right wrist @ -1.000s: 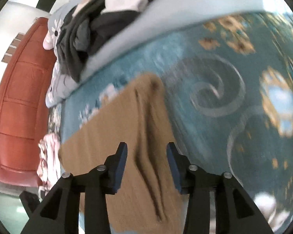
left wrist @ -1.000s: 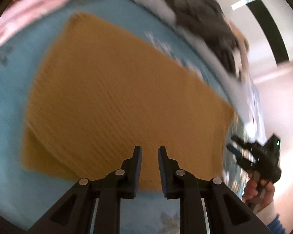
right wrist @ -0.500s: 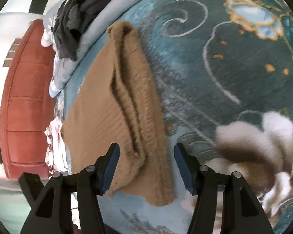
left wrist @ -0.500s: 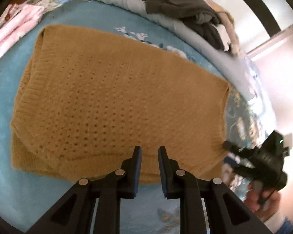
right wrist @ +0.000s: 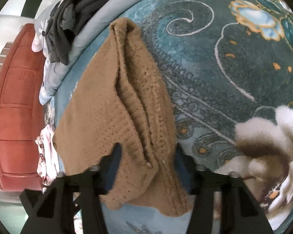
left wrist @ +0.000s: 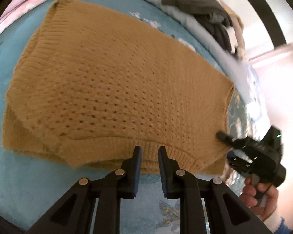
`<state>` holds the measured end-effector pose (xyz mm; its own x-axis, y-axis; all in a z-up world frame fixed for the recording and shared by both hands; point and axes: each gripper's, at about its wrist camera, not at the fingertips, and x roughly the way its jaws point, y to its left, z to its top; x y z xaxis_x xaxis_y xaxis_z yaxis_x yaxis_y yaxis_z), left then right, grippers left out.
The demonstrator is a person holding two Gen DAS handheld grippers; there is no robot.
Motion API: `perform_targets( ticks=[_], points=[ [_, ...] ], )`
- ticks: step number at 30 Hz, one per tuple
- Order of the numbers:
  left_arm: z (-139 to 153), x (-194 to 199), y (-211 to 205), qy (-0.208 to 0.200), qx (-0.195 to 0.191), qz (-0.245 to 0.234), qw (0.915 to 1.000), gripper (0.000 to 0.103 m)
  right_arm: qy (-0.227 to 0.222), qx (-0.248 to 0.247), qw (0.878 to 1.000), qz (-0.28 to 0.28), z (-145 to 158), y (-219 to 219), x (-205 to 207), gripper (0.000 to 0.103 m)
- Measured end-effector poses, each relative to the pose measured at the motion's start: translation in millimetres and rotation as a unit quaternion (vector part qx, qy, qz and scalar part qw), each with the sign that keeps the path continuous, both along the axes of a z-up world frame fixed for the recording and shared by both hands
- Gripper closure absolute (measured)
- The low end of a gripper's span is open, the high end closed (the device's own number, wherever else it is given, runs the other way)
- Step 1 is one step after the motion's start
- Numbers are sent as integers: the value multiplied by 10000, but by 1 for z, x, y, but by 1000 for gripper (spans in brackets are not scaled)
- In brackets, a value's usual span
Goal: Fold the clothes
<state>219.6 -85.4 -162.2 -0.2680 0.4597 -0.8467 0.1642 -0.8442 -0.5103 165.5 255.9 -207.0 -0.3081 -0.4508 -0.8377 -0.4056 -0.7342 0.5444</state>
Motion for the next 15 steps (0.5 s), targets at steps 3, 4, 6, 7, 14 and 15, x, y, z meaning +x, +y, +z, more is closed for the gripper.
perform_targets(
  ticks=[3,4,6,7,14,15],
  points=[
    [13,4,-33,228,194,390,9988,83,-100,0,9999,-57,7,-5,-6,81],
    [18,6,-46,322,242,534,9978,83,-107,122,9999,-2,14,-10,-11,81],
    [29,12,-71,518,271,877,9944,83,40,382,9989,260,33,-27,-23,82],
    [35,16,-88,621,273,1122,9914,83,152,514,9976,440,44,-38,-29,82],
    [51,55,-181,1033,622,2635,9571,83,1074,1370,9653,1946,122,-145,-71,83],
    [50,61,-189,1062,685,2787,9520,82,1228,1461,9563,2213,131,-166,-73,83]
  ],
)
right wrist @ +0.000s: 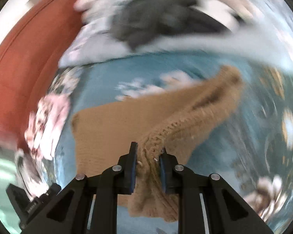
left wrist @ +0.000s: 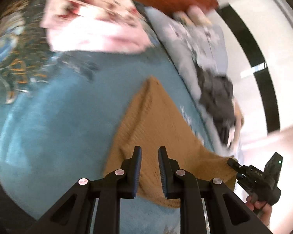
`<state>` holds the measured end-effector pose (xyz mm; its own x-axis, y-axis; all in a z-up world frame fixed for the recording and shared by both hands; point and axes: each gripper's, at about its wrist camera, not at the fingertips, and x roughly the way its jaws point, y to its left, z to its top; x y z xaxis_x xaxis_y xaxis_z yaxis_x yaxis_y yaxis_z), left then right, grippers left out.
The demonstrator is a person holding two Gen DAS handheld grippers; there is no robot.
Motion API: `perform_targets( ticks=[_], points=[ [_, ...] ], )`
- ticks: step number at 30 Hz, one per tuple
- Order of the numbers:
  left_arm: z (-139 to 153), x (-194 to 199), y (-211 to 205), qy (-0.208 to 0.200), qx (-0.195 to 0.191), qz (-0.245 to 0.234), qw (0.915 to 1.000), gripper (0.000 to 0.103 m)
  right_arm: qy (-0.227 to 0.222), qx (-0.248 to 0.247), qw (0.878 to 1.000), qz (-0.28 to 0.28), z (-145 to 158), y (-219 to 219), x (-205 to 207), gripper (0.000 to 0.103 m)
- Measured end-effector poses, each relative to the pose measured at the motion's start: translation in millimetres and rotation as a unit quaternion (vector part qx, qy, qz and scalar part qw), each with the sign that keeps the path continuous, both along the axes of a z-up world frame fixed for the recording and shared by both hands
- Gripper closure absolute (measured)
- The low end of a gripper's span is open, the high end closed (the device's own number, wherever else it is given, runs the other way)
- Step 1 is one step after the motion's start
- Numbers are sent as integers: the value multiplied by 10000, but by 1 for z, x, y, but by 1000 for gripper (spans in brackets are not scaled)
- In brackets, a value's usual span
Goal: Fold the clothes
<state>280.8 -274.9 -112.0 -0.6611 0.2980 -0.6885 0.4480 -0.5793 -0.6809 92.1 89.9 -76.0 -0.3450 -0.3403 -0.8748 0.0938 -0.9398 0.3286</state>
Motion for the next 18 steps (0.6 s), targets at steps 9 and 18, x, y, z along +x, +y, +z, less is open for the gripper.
perform_targets(
  ticks=[9,18],
  points=[
    [-19,41,-52,51,394,862,9955,77,306,527,9558,2875,-11,-199,49,83],
    [-43,47,-45,-230,583,724,9954,77,-689,649,9550,2812,-86,-225,56,78]
  ],
)
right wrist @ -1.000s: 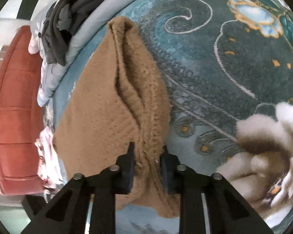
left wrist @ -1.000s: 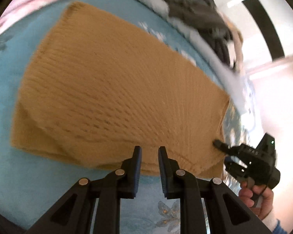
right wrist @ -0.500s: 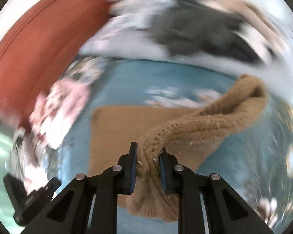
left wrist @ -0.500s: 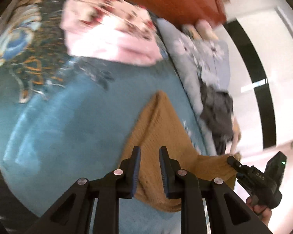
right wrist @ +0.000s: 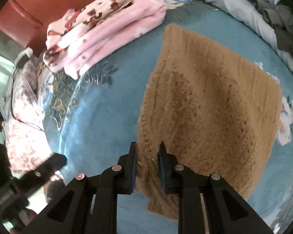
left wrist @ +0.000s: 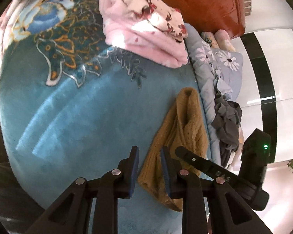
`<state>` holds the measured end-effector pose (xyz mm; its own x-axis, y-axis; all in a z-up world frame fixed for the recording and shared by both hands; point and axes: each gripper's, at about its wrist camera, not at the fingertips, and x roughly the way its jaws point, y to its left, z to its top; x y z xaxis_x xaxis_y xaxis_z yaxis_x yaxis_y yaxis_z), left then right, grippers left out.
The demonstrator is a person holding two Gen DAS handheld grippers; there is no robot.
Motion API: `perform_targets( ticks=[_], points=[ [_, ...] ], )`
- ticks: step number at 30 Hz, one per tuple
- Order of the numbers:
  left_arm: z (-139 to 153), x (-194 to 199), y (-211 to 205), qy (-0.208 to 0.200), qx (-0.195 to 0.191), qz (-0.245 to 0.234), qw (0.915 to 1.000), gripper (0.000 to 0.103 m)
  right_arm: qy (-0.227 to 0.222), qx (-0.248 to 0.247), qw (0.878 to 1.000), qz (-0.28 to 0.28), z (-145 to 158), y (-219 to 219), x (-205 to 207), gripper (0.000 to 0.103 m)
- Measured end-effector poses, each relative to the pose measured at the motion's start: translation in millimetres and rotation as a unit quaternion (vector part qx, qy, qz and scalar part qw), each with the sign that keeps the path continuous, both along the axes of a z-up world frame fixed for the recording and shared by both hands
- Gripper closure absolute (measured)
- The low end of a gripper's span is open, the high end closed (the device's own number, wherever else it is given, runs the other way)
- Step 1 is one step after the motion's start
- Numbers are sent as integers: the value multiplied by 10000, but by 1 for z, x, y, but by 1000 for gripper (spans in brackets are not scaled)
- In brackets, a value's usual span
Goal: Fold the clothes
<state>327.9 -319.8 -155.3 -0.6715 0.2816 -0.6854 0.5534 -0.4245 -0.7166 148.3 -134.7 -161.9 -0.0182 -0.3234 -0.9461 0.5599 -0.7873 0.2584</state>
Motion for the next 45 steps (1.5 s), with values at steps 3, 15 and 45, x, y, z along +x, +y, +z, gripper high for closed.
perform_targets(
  ticks=[3,15,45],
  points=[
    [-1,-6,5,-8,-1,-95,10000,77,-226,-368,9987,269,4,0,4,66],
    [-5,-53,53,-193,-90,-921,9955,56,-33,-681,9935,-909,-1,149,-9,56],
    [2,-20,39,-304,-115,-506,9982,77,-1467,-2534,9258,-2391,-77,202,3,64]
  ],
)
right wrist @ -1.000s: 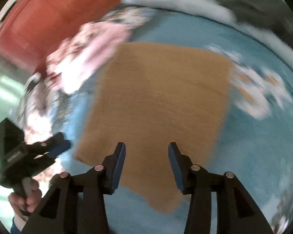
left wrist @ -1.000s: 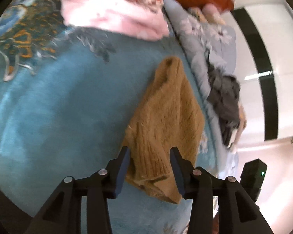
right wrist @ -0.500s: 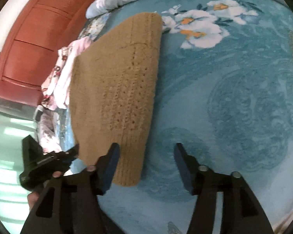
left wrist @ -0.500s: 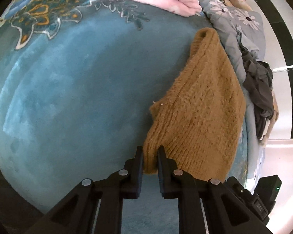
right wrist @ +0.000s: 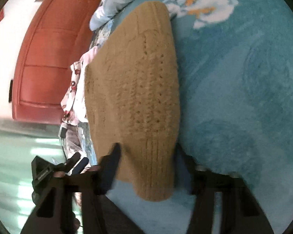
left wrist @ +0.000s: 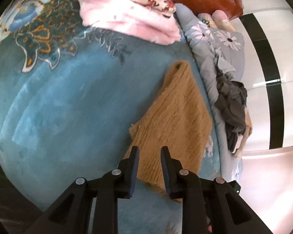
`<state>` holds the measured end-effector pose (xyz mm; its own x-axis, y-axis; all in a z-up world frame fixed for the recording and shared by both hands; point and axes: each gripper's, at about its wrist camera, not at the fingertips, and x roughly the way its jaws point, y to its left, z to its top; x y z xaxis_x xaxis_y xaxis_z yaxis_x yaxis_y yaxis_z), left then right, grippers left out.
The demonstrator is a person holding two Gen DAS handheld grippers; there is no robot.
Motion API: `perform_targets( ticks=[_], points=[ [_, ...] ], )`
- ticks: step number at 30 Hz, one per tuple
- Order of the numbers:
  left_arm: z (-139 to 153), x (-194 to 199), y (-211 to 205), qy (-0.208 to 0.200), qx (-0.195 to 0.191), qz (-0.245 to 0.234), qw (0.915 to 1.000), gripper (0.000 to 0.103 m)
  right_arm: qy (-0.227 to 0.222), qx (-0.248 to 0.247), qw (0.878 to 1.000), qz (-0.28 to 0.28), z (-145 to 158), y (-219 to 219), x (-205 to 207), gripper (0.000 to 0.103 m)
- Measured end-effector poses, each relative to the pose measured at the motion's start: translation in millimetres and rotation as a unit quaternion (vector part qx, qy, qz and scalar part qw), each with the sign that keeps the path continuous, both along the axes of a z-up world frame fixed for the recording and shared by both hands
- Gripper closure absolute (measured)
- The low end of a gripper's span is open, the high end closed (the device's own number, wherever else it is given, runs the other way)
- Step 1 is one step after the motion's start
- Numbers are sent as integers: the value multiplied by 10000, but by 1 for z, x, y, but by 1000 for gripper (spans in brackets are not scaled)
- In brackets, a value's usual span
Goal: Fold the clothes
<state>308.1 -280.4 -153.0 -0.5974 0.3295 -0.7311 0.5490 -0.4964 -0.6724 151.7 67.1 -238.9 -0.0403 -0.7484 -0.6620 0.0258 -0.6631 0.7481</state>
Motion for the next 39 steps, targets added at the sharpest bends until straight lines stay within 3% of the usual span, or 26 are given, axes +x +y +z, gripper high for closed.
perform_targets(
  ticks=[2,6,12,15,17,21,23,27,33,39],
  points=[
    [3,-3,-1,40,-11,10,10000,77,-14,38,10000,47,3,-3,-3,75],
    [5,-14,0,59,1,-30,10000,77,-114,-187,9995,232,17,4,-21,78],
    [0,-34,8,-34,80,-290,9995,77,700,791,9889,1047,57,44,-119,78],
    [-1,-54,13,-29,138,-412,9991,77,728,945,9874,1036,64,61,-172,78],
    [-2,-68,15,-26,176,-493,9986,70,675,1059,9864,1064,62,64,-185,77],
    [-3,-102,13,3,241,-483,9985,47,604,1236,9852,1021,54,75,-181,71],
    [-5,-121,12,-24,228,-558,9982,44,677,1210,9878,713,56,88,-173,53],
    [-11,-159,9,-103,80,-760,9970,36,846,964,9916,-170,61,119,-143,39],
    [-30,-201,5,-359,-317,-1110,9927,35,324,618,9950,-714,30,119,-84,38],
    [-48,-225,3,-312,-186,-1527,9876,32,158,463,9896,-1355,6,108,-61,38]
  ],
)
